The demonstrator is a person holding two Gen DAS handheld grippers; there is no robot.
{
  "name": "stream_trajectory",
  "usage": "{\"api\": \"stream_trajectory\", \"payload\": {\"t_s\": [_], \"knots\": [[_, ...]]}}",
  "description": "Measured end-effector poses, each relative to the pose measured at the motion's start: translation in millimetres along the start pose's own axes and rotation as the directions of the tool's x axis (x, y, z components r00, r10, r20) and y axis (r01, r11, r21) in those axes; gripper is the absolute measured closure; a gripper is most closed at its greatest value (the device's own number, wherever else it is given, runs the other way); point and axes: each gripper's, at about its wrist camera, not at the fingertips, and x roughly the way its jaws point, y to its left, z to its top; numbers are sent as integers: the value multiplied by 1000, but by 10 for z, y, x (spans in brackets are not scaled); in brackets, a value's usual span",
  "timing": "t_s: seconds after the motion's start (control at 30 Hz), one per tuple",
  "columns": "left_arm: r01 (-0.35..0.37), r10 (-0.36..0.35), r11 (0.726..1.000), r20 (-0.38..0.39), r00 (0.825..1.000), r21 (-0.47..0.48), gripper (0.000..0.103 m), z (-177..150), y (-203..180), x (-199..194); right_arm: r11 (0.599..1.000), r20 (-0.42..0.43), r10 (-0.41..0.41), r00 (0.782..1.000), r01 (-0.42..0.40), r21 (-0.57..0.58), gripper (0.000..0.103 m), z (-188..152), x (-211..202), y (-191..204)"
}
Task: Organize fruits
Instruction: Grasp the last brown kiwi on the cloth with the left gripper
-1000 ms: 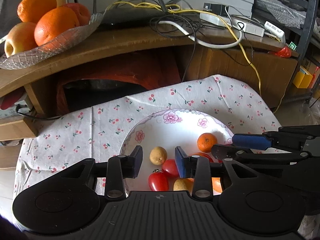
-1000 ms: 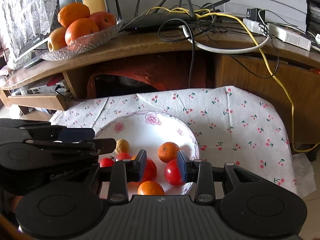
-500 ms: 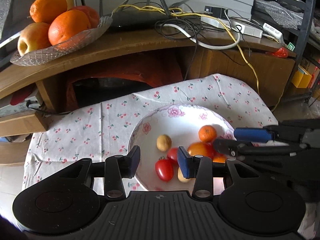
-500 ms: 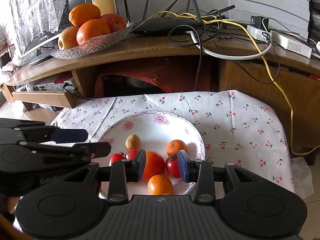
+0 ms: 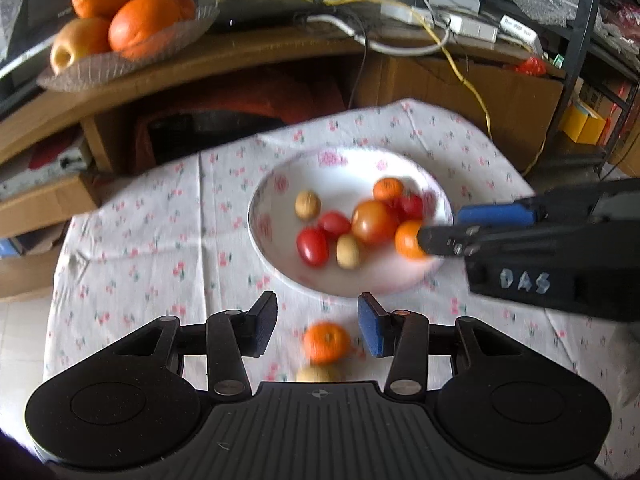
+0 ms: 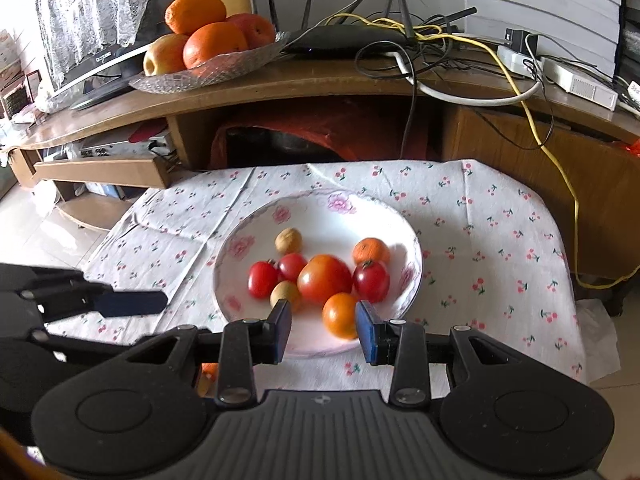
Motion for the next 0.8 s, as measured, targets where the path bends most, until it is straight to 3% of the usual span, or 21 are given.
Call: {"api": "stream_trajectory", "payload": {"t_s": [0.33,0.47,0.63,0.8], "knots": [[7,-8,1000,-86,996,-7,51,-210,-2,160,999,-32,38,999,-38,-2,67,-135,-89,161],[11,-10,1000,-109,994,1,58,-251,-15,242,999,-50,39,998,-39,-5,67,-149,-45,170],[-14,13,1000,-100,995,-7,67,-266,16,268,999,-71,37,997,-37,5,67,-162,20,151],[-19,20,1000,-94,995,16,68,-281,-9,251,999,-88,41,995,-40,14,67,-162,66,157]]}}
